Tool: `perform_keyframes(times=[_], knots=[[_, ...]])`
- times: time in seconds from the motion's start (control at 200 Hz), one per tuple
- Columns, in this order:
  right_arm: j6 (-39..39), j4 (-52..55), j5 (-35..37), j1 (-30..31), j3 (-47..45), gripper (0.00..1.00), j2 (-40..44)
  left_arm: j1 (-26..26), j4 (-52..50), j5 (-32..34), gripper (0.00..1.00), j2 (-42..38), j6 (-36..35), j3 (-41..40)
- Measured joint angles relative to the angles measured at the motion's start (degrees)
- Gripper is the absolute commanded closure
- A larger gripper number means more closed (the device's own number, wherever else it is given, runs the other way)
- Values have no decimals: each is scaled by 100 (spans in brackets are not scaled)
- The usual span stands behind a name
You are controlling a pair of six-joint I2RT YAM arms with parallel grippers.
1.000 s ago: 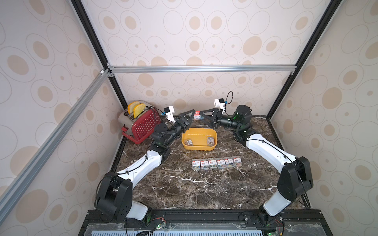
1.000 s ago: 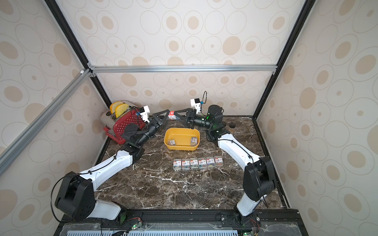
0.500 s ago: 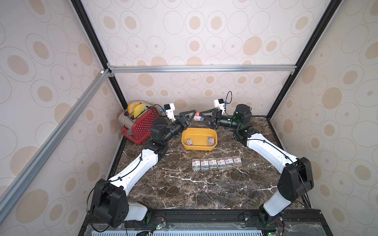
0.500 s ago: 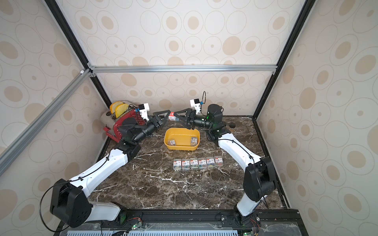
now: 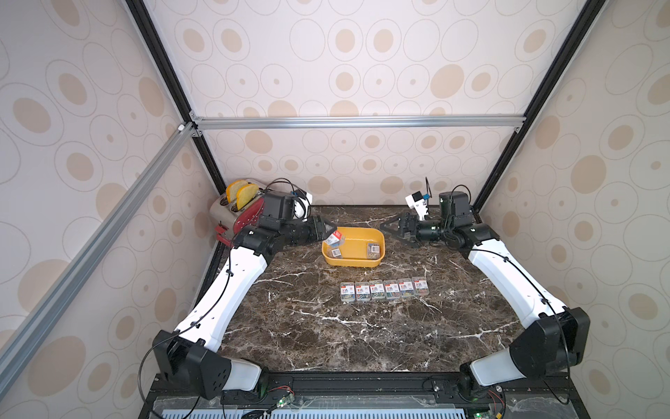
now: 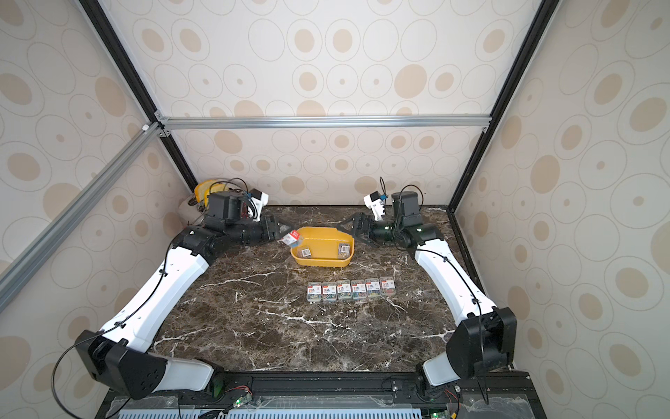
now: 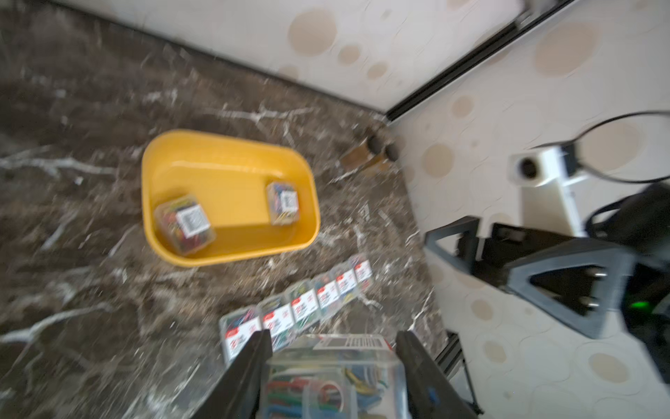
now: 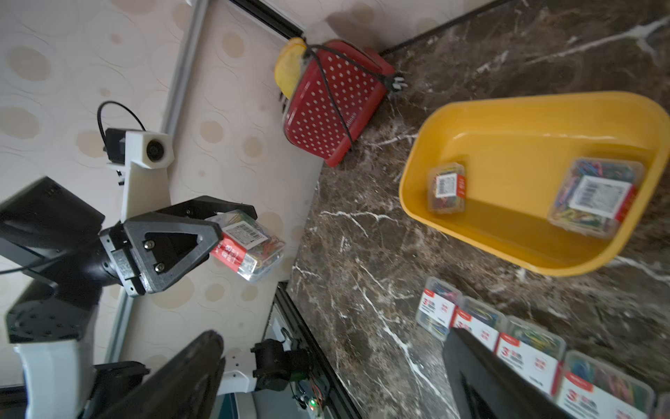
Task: Take the paper clips out of the storage box
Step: Place the boxed paper clips at the center of the board.
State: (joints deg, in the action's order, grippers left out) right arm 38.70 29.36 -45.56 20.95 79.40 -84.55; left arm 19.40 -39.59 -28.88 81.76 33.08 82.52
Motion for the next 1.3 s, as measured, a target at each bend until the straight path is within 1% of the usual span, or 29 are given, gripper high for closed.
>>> perform_keyframes(times=[0.17, 0.25, 0.381, 0.701, 0.946, 1.232, 1.297], knots=[[-940, 1088, 651, 9, -83, 0, 2, -2, -1178, 527, 77, 820, -654, -345], [-1180, 1320, 857, 9, -120, 0, 2, -2, -1504, 772, 77, 1110, -883, -378], [-1392, 1497, 999, 9, -243, 1, 2, -7, -1794, 1049, 77, 1386, -1180, -378], [-1598, 1613, 1071, 9, -295, 1, -13, -7, -2046, 1427, 74, 2015, -1604, -376], [-1628, 1591, 1016, 9, -328, 3, -109, -7, -2070, 1467, 72, 2404, -1729, -345], [-1628, 1563, 935, 9, -328, 4, -195, 87, -2028, 1394, 72, 3038, -1797, 157], [-1628, 1563, 927, 9, -328, 4, -208, 157, -1952, 1368, 69, 3158, -1794, 262]])
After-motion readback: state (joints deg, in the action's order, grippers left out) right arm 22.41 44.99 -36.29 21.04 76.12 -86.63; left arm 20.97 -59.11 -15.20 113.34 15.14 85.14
